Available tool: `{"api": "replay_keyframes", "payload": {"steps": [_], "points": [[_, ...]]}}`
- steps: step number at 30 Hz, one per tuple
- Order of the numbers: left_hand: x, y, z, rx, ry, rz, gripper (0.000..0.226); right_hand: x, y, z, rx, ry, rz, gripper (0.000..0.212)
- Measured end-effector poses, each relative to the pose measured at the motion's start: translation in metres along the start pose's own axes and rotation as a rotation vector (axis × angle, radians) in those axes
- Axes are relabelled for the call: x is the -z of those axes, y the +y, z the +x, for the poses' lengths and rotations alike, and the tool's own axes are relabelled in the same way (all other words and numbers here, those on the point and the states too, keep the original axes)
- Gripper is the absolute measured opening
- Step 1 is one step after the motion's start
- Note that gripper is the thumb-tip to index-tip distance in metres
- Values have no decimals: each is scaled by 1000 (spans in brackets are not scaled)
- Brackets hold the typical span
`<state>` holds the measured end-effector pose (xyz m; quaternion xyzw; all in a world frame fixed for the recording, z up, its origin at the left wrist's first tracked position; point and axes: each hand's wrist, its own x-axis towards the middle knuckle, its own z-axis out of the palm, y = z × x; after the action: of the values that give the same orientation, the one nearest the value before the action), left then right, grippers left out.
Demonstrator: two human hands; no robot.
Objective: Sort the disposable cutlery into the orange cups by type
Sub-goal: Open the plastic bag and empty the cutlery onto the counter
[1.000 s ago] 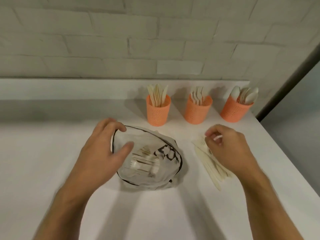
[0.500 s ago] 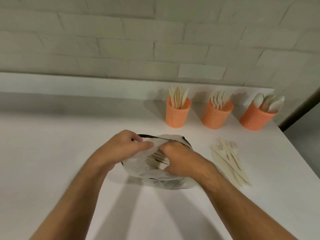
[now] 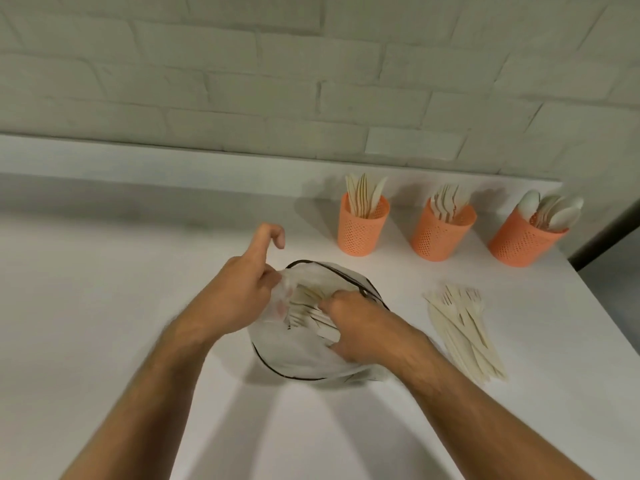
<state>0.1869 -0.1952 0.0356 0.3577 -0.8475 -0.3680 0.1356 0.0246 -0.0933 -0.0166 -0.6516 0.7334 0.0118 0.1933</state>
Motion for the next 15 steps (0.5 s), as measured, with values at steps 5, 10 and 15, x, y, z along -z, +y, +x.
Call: {"api": "replay_keyframes", "payload": {"steps": [5, 10, 15], "points": [[-15, -4, -9, 31, 131, 299, 45, -5, -6, 2, -9, 36, -30, 18], [-29, 0, -28, 156, -49, 332, 65, -1, -9, 4, -1, 28, -11, 20], [-32, -9, -38, 230, -146, 146, 95, 1, -9, 1, -21, 7, 26, 25]]}}
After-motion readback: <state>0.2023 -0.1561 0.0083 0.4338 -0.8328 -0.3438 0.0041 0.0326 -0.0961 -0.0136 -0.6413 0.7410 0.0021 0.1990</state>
